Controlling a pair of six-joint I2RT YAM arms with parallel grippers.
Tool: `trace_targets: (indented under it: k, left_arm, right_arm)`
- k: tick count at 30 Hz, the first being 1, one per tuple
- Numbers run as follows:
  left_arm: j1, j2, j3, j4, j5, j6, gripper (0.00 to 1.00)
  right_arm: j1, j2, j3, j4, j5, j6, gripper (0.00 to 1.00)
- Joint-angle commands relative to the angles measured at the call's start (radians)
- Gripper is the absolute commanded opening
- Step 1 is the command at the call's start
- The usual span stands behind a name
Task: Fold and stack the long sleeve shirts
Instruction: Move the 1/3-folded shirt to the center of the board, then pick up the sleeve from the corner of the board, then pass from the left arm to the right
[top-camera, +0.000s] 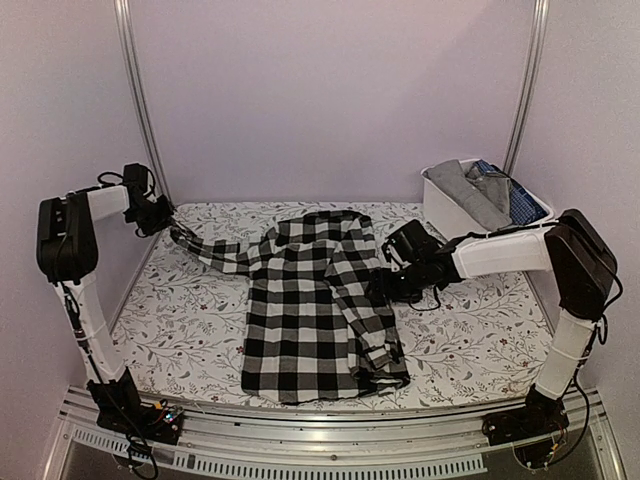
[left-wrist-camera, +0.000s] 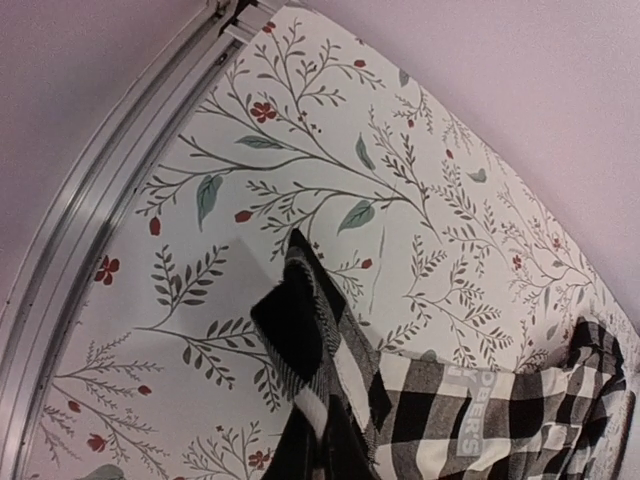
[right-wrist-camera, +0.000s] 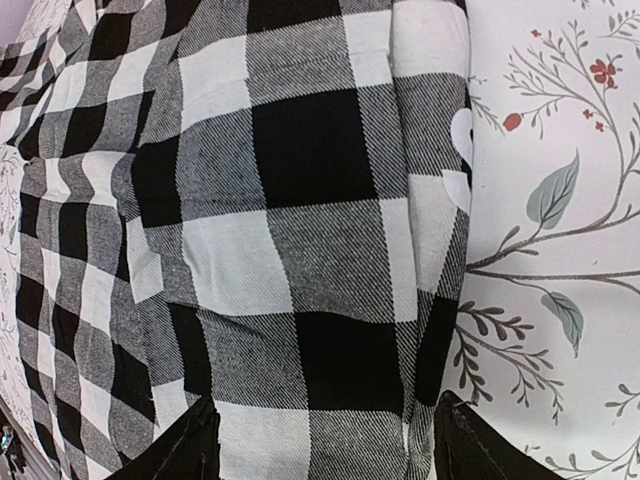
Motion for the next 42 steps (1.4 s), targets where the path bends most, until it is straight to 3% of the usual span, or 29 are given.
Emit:
trace_targets:
  k: [1,11,19,31,42]
  left_arm:
    - [-0.046,-0.073,-0.070,0.101,0.203,0.025,0.00]
    - [-0.282,-0.222,-0.230,0.269,0.607,0.011,0.00]
    - [-0.416,-0.263,-0.381,0.537,0.862,-0.120,0.00]
    - [-0.453,-0.232,-0.476,0.731,1.020,-0.209,0.03]
    - [-0.470,-0.200,-0.477,0.788,1.061,-0.253,0.03]
  right_arm:
    - [0.010,0.021,0.031,0.019,-0.027,0.018,0.72]
    - [0.039,-0.049,0.056,0.043,-0.038,-0.015,0.73]
    - [0.053,-0.093,-0.013,0.420,-0.250,-0.009,0.80]
    - [0.053,0.102,0.134,0.707,-0.433,0.088,0.94]
    - [0.056,0.308,0.361,0.763,-0.530,0.162,0.91]
